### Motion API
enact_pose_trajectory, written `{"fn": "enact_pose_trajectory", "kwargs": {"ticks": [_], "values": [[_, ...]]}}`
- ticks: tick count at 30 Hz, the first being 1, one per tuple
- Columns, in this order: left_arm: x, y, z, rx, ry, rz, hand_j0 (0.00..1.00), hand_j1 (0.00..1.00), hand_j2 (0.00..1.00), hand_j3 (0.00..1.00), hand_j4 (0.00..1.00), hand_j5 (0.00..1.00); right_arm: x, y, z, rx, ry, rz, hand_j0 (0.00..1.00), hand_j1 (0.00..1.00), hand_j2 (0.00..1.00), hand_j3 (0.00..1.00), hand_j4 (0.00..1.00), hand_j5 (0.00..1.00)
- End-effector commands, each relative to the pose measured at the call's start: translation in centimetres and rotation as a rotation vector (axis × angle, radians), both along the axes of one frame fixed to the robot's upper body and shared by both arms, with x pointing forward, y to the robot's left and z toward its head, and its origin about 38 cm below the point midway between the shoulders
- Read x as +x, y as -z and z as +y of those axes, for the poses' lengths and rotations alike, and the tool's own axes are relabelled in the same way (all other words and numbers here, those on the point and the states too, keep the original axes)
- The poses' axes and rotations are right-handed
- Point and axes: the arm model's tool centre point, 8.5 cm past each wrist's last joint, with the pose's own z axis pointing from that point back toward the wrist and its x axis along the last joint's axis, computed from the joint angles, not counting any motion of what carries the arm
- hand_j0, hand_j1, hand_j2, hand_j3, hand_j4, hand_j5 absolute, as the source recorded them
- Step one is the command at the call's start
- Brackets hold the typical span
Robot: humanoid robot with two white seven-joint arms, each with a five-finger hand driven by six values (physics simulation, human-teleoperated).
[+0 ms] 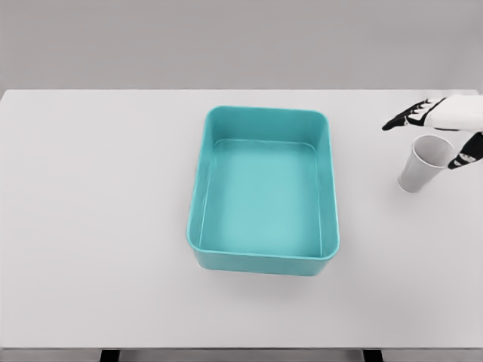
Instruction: Put the paper cup into the basket with your right arm
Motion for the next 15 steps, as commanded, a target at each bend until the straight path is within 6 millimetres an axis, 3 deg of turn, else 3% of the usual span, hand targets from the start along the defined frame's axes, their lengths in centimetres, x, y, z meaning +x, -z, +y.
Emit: {"fn": "enact_pose_trajectory", "kwargs": {"ticks": [1,7,15], "values": [[0.0,0.0,0.0,0.000,0.001,0.000,1.00,1.00,1.00,1.00,1.00,1.00,-0.5,0.0,-0.8,-0.012,0.016,0.030,1.00,1.00,1.00,1.00,1.00,1.00],[0.0,0.0,0.0,0.000,-0.001,0.000,1.00,1.00,1.00,1.00,1.00,1.00,1.0,0.5,-3.8,0.022,0.133,0.045,1.00,1.00,1.00,1.00,1.00,1.00],[0.0,0.0,0.0,0.000,-0.001,0.000,1.00,1.00,1.00,1.00,1.00,1.00,2.2,2.3,-1.7,0.034,0.158,0.089,1.00,1.00,1.00,1.00,1.00,1.00]]}}
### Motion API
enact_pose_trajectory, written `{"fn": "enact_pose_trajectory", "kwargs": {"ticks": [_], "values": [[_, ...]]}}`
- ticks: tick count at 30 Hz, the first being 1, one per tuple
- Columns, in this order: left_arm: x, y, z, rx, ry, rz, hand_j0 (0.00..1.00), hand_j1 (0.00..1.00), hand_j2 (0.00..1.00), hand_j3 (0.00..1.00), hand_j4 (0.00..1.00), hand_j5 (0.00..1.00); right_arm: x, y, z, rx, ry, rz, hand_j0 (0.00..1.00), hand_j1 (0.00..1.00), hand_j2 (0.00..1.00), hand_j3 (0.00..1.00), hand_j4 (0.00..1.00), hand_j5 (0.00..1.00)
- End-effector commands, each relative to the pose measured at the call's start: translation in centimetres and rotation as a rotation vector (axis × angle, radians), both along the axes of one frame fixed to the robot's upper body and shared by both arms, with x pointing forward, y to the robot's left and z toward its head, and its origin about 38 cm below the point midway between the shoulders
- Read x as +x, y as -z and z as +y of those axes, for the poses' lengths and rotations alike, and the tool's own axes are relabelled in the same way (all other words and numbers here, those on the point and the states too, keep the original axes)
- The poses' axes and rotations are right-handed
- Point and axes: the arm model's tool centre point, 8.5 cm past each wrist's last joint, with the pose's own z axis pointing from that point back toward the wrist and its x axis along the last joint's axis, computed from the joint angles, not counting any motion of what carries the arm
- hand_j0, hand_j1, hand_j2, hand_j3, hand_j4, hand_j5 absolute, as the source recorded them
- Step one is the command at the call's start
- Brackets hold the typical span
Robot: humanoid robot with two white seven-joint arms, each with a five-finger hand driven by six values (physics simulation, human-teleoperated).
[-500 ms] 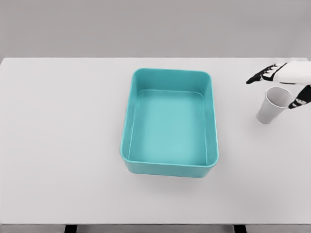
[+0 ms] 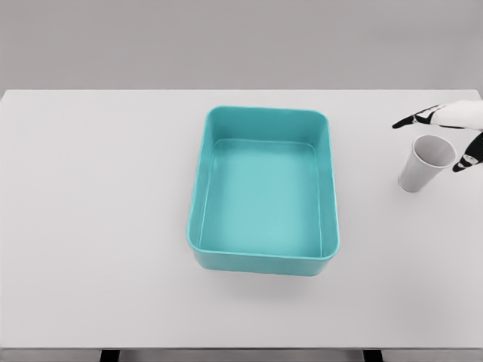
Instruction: Put the paper cup into the basket with your right arm
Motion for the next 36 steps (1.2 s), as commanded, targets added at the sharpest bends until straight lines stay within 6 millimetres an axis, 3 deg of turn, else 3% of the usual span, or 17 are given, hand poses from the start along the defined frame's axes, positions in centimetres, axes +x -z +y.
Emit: {"fn": "enact_pose_trajectory", "kwargs": {"ticks": [1,4,9,12,18,26,36], "values": [[0.0,0.0,0.0,0.000,0.000,0.000,1.00,1.00,1.00,1.00,1.00,1.00,0.2,0.3,0.1,0.002,0.010,0.012,1.00,1.00,1.00,1.00,1.00,1.00],[0.0,0.0,0.0,0.000,0.001,0.000,1.00,1.00,1.00,1.00,1.00,1.00,0.1,0.2,-0.1,-0.002,0.014,0.011,1.00,1.00,1.00,1.00,1.00,1.00],[0.0,0.0,0.0,0.000,0.001,0.000,1.00,1.00,1.00,1.00,1.00,1.00,1.1,1.2,1.4,0.017,0.004,0.024,1.00,1.00,1.00,1.00,1.00,1.00],[0.0,0.0,0.0,0.000,0.001,0.000,1.00,1.00,1.00,1.00,1.00,1.00,1.1,2.4,-0.3,0.010,0.045,0.050,1.00,1.00,1.00,1.00,1.00,1.00],[0.0,0.0,0.0,0.000,0.000,0.000,1.00,1.00,1.00,1.00,1.00,1.00,1.2,2.7,-2.4,0.006,0.079,0.049,1.00,1.00,1.00,1.00,1.00,1.00],[0.0,0.0,0.0,0.000,0.000,0.000,1.00,1.00,1.00,1.00,1.00,1.00,1.9,3.9,-0.6,0.017,0.049,0.072,1.00,1.00,1.00,1.00,1.00,1.00],[0.0,0.0,0.0,0.000,0.001,0.000,1.00,1.00,1.00,1.00,1.00,1.00,2.4,4.6,-1.5,0.012,0.083,0.082,1.00,1.00,1.00,1.00,1.00,1.00]]}}
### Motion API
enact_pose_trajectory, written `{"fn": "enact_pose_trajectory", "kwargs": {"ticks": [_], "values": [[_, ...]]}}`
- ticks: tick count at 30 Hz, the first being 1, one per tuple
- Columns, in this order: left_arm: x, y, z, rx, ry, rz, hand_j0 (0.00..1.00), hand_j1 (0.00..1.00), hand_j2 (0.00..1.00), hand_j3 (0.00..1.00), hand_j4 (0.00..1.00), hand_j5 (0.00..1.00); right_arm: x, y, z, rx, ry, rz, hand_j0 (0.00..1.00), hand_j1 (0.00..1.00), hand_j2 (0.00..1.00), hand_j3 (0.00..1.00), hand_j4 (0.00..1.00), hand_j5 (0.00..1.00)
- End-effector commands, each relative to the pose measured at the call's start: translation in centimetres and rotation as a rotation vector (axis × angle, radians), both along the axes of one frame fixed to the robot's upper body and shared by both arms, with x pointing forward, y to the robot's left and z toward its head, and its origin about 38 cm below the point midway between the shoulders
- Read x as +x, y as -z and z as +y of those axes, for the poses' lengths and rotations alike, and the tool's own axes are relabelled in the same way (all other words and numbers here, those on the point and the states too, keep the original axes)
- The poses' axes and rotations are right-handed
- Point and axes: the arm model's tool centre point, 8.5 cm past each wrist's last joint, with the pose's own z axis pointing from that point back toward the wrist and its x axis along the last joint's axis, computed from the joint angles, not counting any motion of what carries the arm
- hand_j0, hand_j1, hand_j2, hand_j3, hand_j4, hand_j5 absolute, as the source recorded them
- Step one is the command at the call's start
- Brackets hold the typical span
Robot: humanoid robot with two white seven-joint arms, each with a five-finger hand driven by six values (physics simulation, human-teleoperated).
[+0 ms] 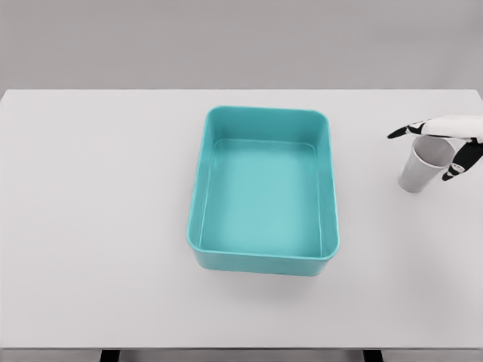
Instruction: Put the paper cup into the basket with your right arm
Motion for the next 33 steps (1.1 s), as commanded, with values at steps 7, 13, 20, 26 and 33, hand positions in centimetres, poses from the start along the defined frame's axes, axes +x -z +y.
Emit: {"fn": "enact_pose_trajectory", "kwargs": {"ticks": [7,13,20,26,33], "values": [[0.0,0.0,0.0,0.000,0.001,0.000,1.00,1.00,1.00,1.00,1.00,1.00,-0.1,0.3,-0.4,-0.006,0.001,0.006,0.91,0.91,0.91,0.91,0.91,0.91],[0.0,0.0,0.0,0.000,-0.001,0.000,1.00,1.00,1.00,1.00,1.00,1.00,-0.2,0.4,-0.3,-0.007,-0.002,0.008,0.83,0.83,0.83,0.83,0.83,0.83],[0.0,0.0,0.0,0.000,-0.001,0.000,1.00,1.00,1.00,1.00,1.00,1.00,-0.5,-0.2,0.0,-0.007,-0.022,-0.002,0.78,0.78,0.78,0.78,0.78,0.78],[0.0,0.0,0.0,0.000,-0.001,0.000,1.00,1.00,1.00,1.00,1.00,1.00,-0.9,-1.2,0.5,-0.002,-0.065,-0.026,0.78,0.78,0.78,0.78,0.78,0.78],[0.0,0.0,0.0,0.000,-0.001,0.000,1.00,1.00,1.00,1.00,1.00,1.00,-1.2,-2.5,1.0,0.004,-0.092,-0.055,0.78,0.78,0.78,0.78,0.78,0.78]]}}
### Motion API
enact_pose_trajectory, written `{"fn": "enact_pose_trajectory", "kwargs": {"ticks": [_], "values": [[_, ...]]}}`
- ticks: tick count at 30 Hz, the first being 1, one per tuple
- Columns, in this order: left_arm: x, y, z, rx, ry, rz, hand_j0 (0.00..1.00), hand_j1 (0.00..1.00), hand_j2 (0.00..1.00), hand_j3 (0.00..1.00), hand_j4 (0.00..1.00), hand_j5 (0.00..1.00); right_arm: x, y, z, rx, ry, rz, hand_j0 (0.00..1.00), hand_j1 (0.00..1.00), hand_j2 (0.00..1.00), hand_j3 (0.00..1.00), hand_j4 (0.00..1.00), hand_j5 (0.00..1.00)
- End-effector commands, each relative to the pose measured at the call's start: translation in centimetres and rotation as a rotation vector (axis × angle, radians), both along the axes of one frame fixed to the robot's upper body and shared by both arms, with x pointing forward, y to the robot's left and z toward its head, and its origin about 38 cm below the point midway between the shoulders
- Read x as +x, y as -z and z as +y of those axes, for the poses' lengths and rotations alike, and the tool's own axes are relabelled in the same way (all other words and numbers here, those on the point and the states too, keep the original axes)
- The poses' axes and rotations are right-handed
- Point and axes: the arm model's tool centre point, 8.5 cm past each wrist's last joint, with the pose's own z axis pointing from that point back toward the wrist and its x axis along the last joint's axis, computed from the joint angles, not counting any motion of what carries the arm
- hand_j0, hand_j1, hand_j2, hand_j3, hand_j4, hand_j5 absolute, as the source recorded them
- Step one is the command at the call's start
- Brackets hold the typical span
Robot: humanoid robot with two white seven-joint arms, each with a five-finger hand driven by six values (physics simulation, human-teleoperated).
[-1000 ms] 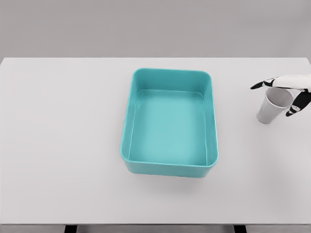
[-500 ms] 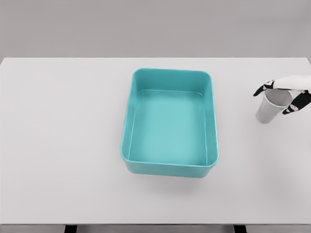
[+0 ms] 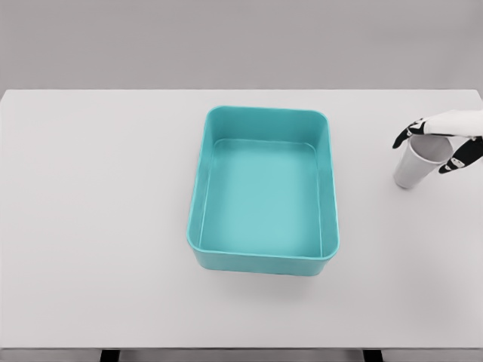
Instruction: Put the paper cup into the basket with your right arm
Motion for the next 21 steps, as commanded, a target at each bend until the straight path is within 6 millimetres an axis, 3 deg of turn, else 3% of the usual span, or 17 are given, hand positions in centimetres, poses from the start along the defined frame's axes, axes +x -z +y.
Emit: {"fn": "enact_pose_trajectory", "kwargs": {"ticks": [1,7,13,21], "values": [[0.0,0.0,0.0,0.000,0.000,0.000,1.00,1.00,1.00,1.00,1.00,1.00,-0.2,-1.0,0.5,0.013,-0.016,-0.021,0.78,0.78,0.78,0.78,0.78,0.78],[0.0,0.0,0.0,0.000,0.000,0.000,1.00,1.00,1.00,1.00,1.00,1.00,-0.6,-3.6,1.6,0.035,-0.061,-0.087,0.78,0.78,0.78,0.78,0.78,0.78],[0.0,0.0,0.0,0.000,0.000,0.000,1.00,1.00,1.00,1.00,1.00,1.00,-0.9,-4.3,2.7,0.050,-0.093,-0.104,0.77,0.77,0.77,0.77,0.77,0.77],[0.0,0.0,0.0,0.000,0.000,0.000,1.00,1.00,1.00,1.00,1.00,1.00,-1.7,-6.7,4.2,0.084,-0.163,-0.164,0.78,0.78,0.78,0.78,0.78,0.78]]}}
